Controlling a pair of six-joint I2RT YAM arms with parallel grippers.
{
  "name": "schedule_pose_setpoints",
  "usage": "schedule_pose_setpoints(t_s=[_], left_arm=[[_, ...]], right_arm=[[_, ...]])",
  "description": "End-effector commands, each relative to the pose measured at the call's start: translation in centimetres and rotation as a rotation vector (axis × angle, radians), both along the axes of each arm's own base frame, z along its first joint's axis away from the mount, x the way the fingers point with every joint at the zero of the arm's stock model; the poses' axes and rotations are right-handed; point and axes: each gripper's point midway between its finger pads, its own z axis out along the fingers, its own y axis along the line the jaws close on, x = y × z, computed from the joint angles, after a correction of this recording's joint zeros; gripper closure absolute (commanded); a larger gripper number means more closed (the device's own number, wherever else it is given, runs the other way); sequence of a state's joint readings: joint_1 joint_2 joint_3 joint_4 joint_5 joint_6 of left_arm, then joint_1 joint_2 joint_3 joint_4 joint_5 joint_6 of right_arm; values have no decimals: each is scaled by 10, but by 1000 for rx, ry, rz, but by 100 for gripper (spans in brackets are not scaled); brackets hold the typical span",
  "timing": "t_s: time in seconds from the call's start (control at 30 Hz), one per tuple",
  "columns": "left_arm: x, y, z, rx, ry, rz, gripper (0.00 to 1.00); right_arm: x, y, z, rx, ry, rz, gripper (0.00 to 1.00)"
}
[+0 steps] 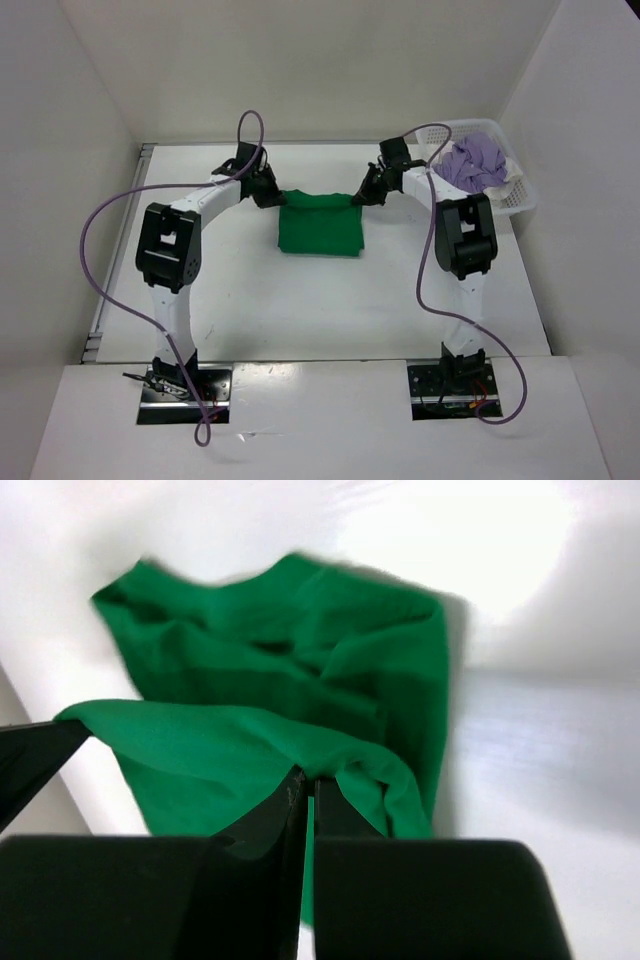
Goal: Fold and stack the t-shirts
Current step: Fold the long partially folded tshirt into a neat square
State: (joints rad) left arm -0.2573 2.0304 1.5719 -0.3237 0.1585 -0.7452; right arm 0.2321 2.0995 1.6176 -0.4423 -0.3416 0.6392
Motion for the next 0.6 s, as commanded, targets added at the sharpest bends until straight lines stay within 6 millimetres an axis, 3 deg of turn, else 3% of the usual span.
schedule_pose_setpoints(t_s=[0.0,0.03,0.07,0.1,0.13,0.17,0.27,0.3,0.4,0.43,0.47,0.53,0.57], left_arm=[[33,15,6,-3,-67,80,94],[37,21,8,-13,-74,100,91],[42,20,14,-19,-99,100,83],[47,24,22,-26,-127,111,74],[50,24,32,-33,-154,111,62],[52,24,47,-43,-188,111,44],[55,31,84,-37,-264,114,28],[56,32,97,-36,-291,107,18],[38,22,111,-104,-302,68,20],[28,8,120,-141,-321,31,28],[8,-10,96,-140,-259,-2,32],[-12,-36,83,-161,-230,-73,40],[-25,-52,71,-166,-202,-103,45]], right_arm=[[37,2,19,-1,-103,15,98],[41,1,17,-13,-106,16,97],[46,0,11,-24,-103,7,95],[53,-4,21,-15,-123,-9,94],[53,-4,21,-15,-123,-9,84],[55,-3,25,-8,-129,-16,76],[57,-3,50,4,-180,-17,60],[57,-3,58,7,-195,-17,59],[49,-7,81,-2,-228,-21,58],[43,-3,84,0,-234,-12,58],[33,-5,70,-7,-203,-11,66],[15,11,74,29,-202,31,77],[3,16,53,36,-167,52,88]])
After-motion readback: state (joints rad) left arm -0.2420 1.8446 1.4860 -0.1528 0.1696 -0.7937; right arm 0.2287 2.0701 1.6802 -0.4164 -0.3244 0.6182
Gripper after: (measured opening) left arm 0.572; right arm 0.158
